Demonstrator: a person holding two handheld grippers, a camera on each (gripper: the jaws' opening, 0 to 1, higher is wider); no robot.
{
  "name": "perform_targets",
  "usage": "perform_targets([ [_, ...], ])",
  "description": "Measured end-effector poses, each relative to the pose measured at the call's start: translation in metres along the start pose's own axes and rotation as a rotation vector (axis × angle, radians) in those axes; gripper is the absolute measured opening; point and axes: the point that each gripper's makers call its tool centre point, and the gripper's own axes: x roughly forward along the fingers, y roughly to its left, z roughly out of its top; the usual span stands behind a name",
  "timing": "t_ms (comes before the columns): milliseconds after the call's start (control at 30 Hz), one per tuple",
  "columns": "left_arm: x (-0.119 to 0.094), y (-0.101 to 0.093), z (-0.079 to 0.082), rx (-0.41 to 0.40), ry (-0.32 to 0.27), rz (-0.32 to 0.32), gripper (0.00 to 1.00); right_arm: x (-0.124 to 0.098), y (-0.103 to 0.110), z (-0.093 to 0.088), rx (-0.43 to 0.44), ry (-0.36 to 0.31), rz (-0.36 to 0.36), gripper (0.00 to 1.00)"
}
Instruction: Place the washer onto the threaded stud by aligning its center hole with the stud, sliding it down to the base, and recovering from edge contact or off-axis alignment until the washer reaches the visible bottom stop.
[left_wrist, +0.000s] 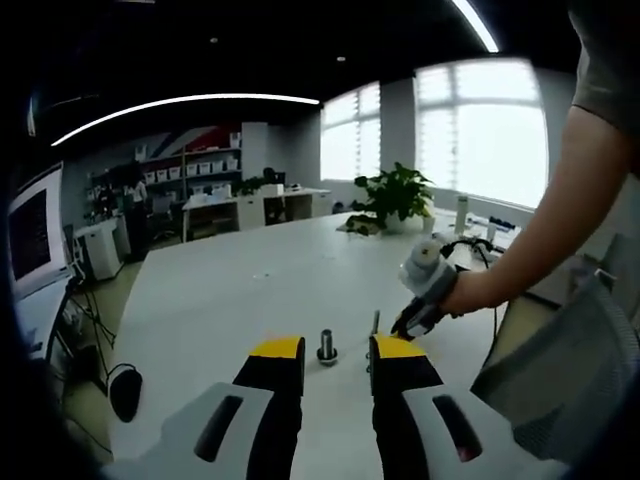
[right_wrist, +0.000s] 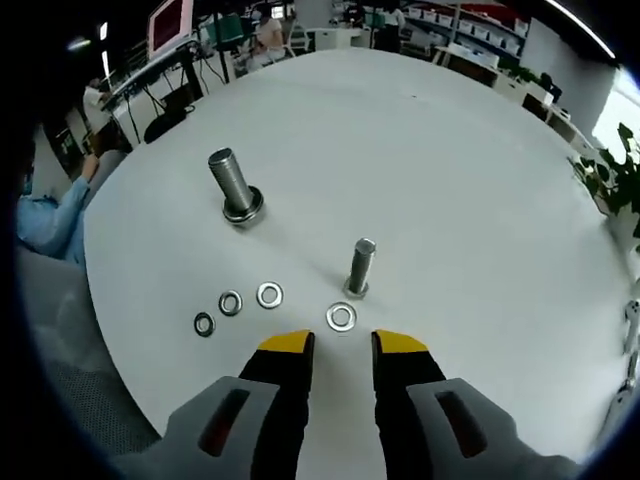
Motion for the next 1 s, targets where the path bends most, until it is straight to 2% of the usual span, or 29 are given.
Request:
perform_targets([
  [33,0.0,0.0,0.001,0.0,-0.005,0.002,0.24,0.001,0.001,0.0,-0.026,0.004,-0.002,0.25],
  [167,-0.001,-0.002,-0.003,0.002,0.006,-0.003,0.24,0.002,0.001,0.005,-0.03,-0.008,0.005,0.25],
  [333,0.001,-0.002,-0.003,0.011,0.011,-0.004,0.24,0.004,-0.001,0.007,-0.005,-0.001,0.032,0.24],
  [600,0.002,-0.006,-0.006,0.028,0.026,-0.014,0.23,0.006,0.001,0.008,-0.083,0.141,0.064,0.23],
  [867,0.004,-0.01,-0.014,0.007,0.058,-0.039,0.21,0.008,0.006,0.01,-0.191,0.221,0.098,0.16],
  [1000,0.005,-0.012,-0.013,0.021,0.06,-0.043,0.21,0.009,0.006,0.01,-0.196,0.253,0.103,0.15],
])
